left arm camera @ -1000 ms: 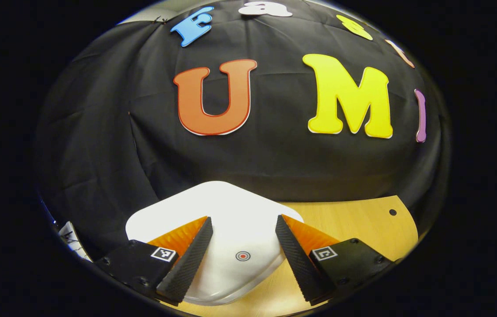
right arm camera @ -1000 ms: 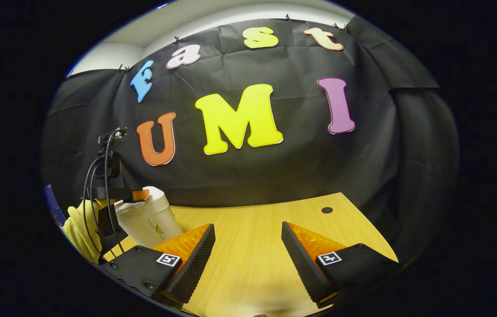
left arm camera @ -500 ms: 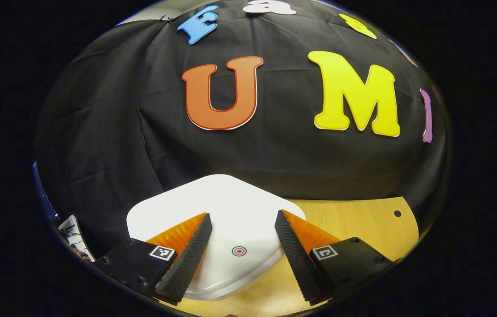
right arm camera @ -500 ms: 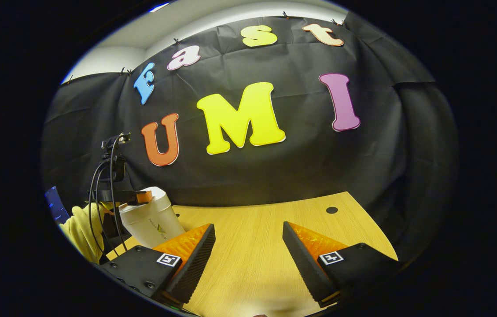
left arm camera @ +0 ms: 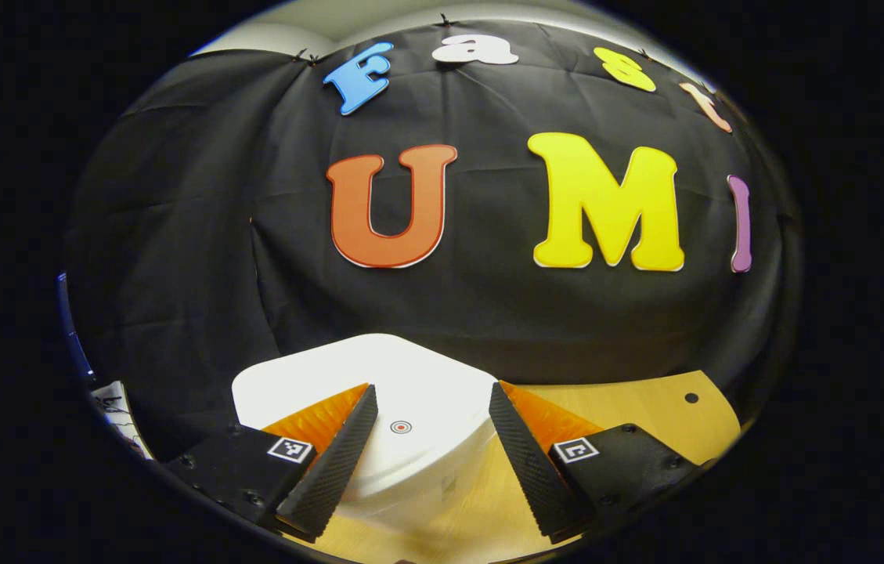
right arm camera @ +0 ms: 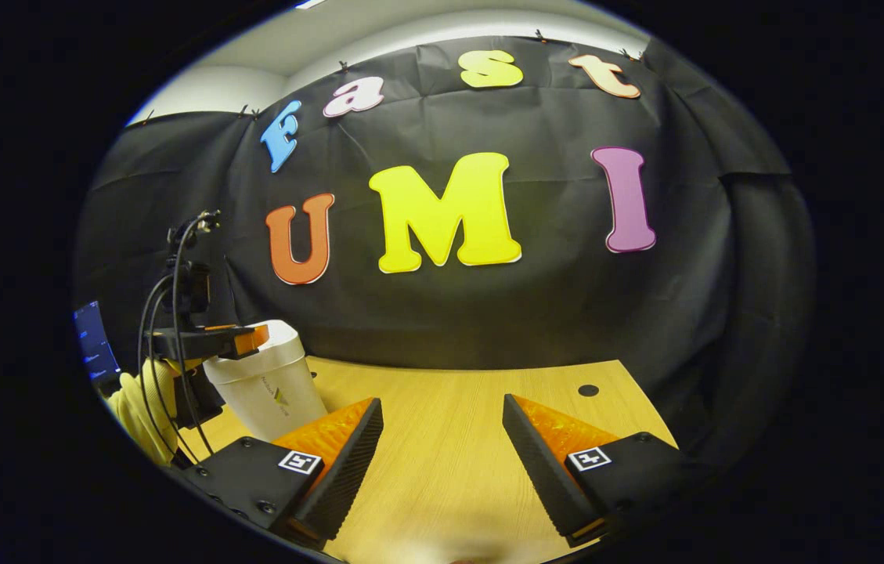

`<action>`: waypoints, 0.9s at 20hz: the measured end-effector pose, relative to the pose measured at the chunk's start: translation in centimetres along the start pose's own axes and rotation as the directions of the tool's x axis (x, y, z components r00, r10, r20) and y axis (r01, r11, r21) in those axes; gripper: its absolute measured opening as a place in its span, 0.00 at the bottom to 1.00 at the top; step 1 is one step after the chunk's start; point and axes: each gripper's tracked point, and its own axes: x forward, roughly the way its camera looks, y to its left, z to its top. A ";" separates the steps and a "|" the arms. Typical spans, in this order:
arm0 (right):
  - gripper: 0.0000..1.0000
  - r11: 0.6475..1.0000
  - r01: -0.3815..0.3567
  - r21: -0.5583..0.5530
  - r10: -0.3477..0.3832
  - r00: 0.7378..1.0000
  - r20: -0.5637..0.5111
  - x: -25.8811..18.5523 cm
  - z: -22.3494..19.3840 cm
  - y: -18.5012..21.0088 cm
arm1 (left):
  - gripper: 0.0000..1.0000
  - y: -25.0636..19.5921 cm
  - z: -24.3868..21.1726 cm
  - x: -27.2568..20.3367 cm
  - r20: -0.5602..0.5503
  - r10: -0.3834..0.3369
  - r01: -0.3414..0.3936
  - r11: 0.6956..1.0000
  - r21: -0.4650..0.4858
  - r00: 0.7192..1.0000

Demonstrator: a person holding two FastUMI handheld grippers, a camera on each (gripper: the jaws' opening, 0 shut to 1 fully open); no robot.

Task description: Press the lid of the desktop garbage bin to open it, pick up the crumpled paper on the desktop and throw it into the bin, then pick up the pop can on the desktop and drop it into the bin, and finally close the garbage bin lid.

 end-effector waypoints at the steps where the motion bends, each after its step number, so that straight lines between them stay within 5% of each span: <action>1: 0.98 1.000 -0.002 -0.007 0.002 1.000 0.009 -0.1 0.2 0.1 | 0.95 -0.8 0.2 -1.0 0.022 -0.018 0.018 1.000 -0.012 1.000; 12: 0.98 0.993 0.106 -0.059 -0.101 0.992 0.081 -1.9 1.7 -0.1 | 0.95 -9.6 2.8 -10.6 0.177 -0.265 0.269 0.963 0.004 0.948; 18: 0.95 0.990 0.128 -0.064 -0.122 0.988 0.092 -1.9 1.6 0.3 | 0.95 -10.0 2.5 -11.5 0.195 -0.297 0.303 0.953 -0.001 0.935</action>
